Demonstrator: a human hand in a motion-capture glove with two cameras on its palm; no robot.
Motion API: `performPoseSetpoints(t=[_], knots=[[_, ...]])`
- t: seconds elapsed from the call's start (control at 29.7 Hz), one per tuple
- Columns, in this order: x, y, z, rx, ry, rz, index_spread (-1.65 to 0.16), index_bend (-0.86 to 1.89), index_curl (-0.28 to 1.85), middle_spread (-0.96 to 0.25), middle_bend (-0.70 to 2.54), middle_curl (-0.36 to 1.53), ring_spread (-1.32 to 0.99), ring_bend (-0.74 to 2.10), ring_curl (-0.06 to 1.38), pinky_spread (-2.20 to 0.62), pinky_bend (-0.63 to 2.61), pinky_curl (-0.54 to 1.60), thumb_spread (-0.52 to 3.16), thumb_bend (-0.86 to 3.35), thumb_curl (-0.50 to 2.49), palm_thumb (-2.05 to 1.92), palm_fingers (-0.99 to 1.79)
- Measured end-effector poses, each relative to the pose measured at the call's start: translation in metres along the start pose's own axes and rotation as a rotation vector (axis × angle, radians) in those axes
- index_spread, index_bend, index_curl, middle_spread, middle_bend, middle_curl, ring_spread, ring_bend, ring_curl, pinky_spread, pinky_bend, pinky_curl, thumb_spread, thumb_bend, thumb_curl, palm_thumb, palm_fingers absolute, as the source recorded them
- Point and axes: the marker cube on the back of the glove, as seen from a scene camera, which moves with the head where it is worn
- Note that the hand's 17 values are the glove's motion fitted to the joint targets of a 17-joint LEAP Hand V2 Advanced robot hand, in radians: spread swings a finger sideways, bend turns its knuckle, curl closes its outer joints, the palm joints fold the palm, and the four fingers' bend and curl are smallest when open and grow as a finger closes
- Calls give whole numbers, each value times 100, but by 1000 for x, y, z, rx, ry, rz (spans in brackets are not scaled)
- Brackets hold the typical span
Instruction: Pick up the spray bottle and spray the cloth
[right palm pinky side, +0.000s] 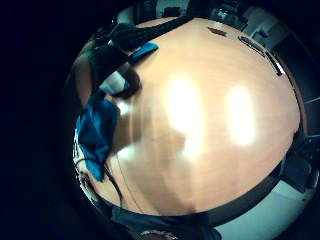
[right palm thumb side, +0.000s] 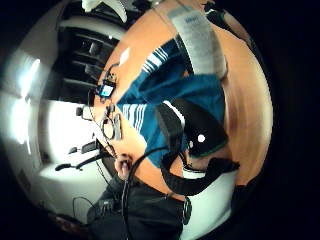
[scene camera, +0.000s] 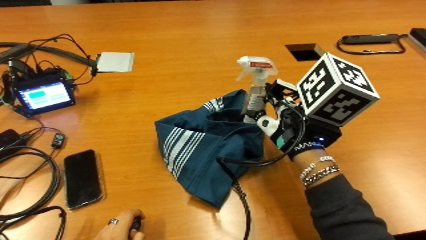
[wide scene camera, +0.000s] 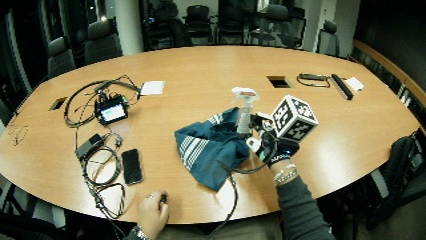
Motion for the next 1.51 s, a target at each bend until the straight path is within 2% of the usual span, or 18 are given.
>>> performPoseSetpoints(t=[0.27, 0.61, 0.74, 0.91, 1.08, 1.31, 1.51], knots=[[-7, -31, -3, 209, -156, 78, -31, 11, 29, -1, 22, 28, -4, 39, 29, 23, 34, 31, 117, 3, 24, 58, 63], [-11, -61, 30, 274, -577, 56, -28, 16, 30, -4, 26, 32, -6, 37, 31, 20, 28, 32, 115, 6, 29, 75, 72], [-11, -67, 39, 381, -695, 21, -29, 12, 29, -9, 36, 36, -11, 45, 32, 12, 21, 29, 111, 8, 33, 84, 101], [-9, -64, 37, 604, -609, -45, -28, 7, 28, -15, 34, 39, -15, 56, 38, -9, 43, 36, 98, 6, 39, 89, 126], [-5, -54, 34, 763, -539, -119, -28, 6, 26, -19, 42, 43, -19, 67, 43, -25, 56, 41, 94, 2, 43, 87, 134], [10, -55, 35, 734, -503, -104, -27, 10, 26, -21, 46, 47, -21, 82, 48, -32, 63, 43, 97, -1, 47, 86, 135], [10, -71, 0, 714, -452, -155, -27, 12, 27, -21, 48, 49, -21, 85, 49, -35, 65, 44, 98, -2, 50, 85, 132]])
